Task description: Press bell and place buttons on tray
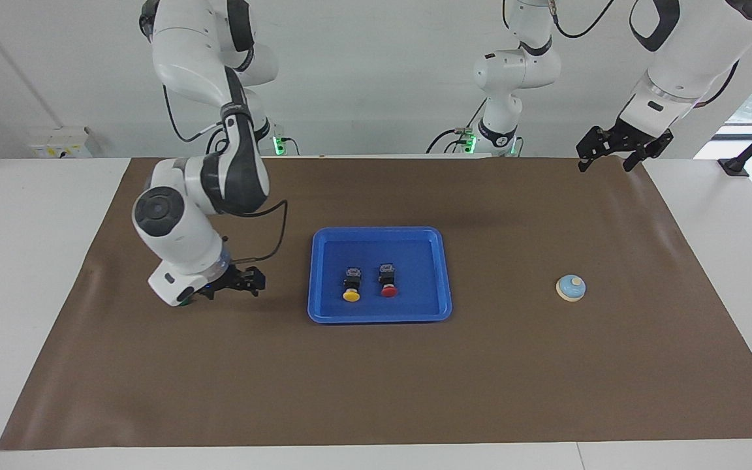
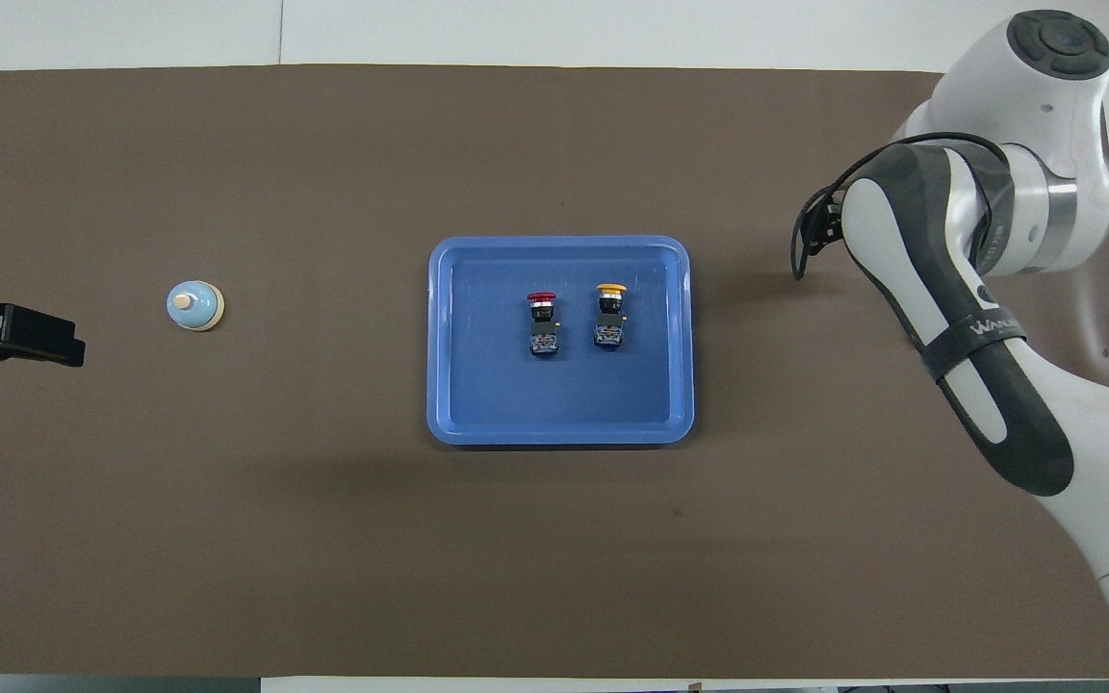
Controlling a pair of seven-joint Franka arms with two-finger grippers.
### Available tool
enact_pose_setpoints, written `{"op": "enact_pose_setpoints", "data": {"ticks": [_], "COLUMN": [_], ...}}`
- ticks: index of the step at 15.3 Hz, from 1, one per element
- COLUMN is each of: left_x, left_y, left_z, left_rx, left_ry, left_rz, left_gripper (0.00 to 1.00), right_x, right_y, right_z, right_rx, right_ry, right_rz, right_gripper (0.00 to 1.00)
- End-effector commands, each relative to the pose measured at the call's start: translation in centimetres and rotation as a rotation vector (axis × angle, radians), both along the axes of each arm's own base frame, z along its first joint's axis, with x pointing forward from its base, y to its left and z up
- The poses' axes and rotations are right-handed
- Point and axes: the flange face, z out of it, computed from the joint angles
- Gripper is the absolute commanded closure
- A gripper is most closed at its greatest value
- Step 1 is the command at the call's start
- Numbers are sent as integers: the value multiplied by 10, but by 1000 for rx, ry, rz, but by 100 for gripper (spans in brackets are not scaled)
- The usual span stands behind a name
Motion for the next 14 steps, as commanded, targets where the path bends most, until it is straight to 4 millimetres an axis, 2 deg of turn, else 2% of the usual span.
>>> {"op": "enact_pose_setpoints", "data": {"ticks": [1, 3, 4, 7, 9, 10, 11, 12, 13, 14], "left_x": [-2, -2, -2, -2, -2, -2, -2, -2, -2, -2], "left_y": [1, 1, 1, 1, 1, 1, 1, 1, 1, 1], "left_z": [3, 3, 3, 3, 3, 3, 3, 3, 3, 3], "left_rx": [3, 3, 3, 3, 3, 3, 3, 3, 3, 3], "left_ry": [6, 6, 6, 6, 6, 6, 6, 6, 6, 6], "left_rz": [-3, -1, -3, -1, -1, -1, -1, -3, -1, -1], "left_gripper": [0, 0, 0, 0, 0, 0, 0, 0, 0, 0], "right_x": [-19, -33, -46, -80, -88, -90, -90, -89, -88, -89], "right_y": [-43, -75, -85, -106, -115, -117, -116, -114, -107, -106], "right_z": [-10, -23, -39, -75, -81, -80, -80, -79, -79, -79], "right_rx": [-12, -24, -23, -15, -11, -10, -9, -9, -9, -7], "right_ry": [-14, -9, -25, -52, -40, -37, -36, -34, -33, -21], "right_rz": [89, 73, 63, 79, 78, 78, 84, 84, 87, 91], "right_gripper": [0, 0, 0, 0, 1, 11, 50, 95, 100, 100]}}
